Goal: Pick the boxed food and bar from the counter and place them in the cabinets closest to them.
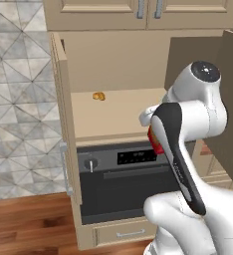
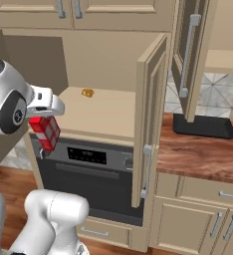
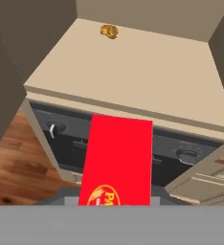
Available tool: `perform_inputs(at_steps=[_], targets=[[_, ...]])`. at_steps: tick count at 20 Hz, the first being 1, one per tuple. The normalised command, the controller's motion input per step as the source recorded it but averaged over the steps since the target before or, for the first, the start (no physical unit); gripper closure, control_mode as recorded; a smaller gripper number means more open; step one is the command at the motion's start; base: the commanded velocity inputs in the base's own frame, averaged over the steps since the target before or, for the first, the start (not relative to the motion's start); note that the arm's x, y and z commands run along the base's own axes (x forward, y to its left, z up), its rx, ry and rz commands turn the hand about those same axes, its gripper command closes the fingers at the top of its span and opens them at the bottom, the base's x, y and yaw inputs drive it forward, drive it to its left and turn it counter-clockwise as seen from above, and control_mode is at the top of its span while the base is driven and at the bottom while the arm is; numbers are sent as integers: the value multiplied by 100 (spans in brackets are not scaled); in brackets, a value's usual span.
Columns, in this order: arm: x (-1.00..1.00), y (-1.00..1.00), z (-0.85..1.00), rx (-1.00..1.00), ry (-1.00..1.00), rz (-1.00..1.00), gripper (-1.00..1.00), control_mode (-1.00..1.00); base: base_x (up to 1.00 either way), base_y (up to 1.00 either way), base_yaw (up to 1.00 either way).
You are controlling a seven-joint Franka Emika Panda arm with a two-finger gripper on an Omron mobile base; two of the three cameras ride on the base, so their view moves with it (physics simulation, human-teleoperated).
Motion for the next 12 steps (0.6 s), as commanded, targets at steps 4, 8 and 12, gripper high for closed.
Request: perform_inputs(at_steps=[4,8,12], targets=[[36,0,0,-1,0,3,100,-100,0,0,0],[40,0,0,0,0,3,100,-100,0,0,0],[38,0,0,0,-1,2,100,-100,0,0,0]])
